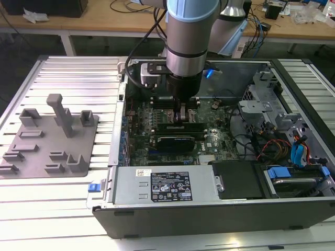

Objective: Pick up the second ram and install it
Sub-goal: 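Insert the second ram into the second slot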

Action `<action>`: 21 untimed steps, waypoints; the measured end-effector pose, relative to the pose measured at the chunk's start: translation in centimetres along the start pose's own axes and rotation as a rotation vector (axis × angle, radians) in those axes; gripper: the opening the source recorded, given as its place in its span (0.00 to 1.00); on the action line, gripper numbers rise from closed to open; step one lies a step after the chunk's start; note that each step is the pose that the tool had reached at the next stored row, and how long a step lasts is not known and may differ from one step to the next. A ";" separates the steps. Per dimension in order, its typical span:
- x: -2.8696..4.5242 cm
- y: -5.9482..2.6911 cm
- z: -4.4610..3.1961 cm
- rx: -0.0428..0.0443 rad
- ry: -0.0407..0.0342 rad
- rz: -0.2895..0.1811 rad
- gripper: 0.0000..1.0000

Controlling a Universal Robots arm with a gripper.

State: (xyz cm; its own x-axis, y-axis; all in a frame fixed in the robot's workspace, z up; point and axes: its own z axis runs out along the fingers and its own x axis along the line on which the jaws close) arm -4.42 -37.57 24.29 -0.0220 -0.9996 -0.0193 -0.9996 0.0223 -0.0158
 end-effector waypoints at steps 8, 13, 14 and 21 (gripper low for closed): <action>0.00 0.01 0.00 -0.0127 0.0003 0.000 0.09; 0.00 0.11 0.06 -0.0130 0.0002 0.000 0.09; -0.01 0.12 0.11 -0.0129 0.0001 0.000 0.09; -0.01 0.23 0.20 -0.0127 -0.0005 0.000 0.09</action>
State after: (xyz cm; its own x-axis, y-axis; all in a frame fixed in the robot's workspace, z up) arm -4.65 -37.55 24.09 -0.0223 -0.9996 -0.0197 -0.9997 0.0224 -0.0031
